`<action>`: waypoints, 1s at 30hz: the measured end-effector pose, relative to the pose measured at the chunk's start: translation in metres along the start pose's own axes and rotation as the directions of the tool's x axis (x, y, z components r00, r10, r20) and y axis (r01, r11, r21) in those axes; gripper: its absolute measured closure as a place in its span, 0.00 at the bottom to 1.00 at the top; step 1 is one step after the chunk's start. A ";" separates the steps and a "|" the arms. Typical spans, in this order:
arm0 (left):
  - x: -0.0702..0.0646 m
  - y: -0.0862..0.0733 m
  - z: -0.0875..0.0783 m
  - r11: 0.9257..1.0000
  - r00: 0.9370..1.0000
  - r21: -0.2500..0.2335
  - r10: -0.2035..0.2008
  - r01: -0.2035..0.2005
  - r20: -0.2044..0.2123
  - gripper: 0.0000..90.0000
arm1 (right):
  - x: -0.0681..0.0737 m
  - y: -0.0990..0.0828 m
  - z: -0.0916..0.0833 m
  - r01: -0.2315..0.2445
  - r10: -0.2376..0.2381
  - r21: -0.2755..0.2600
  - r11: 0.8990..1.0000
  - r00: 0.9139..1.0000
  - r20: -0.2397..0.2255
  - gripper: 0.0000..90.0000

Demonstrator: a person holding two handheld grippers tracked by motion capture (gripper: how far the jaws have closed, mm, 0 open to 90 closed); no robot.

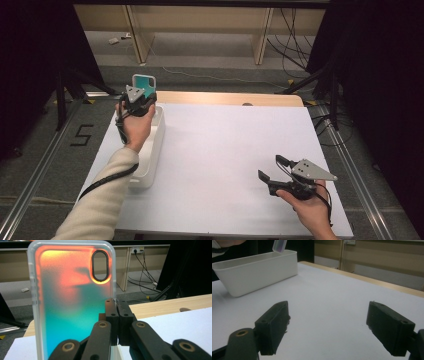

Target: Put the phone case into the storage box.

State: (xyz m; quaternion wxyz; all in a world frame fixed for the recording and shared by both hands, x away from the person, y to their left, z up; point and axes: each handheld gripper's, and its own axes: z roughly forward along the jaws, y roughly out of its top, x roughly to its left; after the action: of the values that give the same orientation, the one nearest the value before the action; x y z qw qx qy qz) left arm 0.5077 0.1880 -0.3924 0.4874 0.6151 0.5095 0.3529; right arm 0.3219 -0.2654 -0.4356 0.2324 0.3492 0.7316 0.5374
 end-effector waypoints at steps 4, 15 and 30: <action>0.001 -0.001 0.002 1.000 1.000 0.005 0.000 0.000 -0.005 0.98 | 0.000 0.000 0.000 -0.002 0.002 -0.002 1.000 1.000 0.000 0.22; 0.001 0.000 0.006 1.000 1.000 0.005 0.000 0.000 -0.006 0.98 | 0.000 0.000 0.000 -0.001 0.001 -0.001 1.000 1.000 -0.001 0.21; -0.001 -0.002 0.014 1.000 1.000 0.015 0.012 -0.012 0.000 0.98 | 0.000 0.000 0.000 0.000 0.000 -0.001 1.000 1.000 -0.001 0.21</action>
State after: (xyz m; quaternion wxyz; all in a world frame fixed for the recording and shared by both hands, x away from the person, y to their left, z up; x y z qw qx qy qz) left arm 0.5194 0.1837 -0.3980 0.4806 0.6218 0.5084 0.3521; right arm 0.3219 -0.2652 -0.4357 0.2320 0.3491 0.7314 0.5378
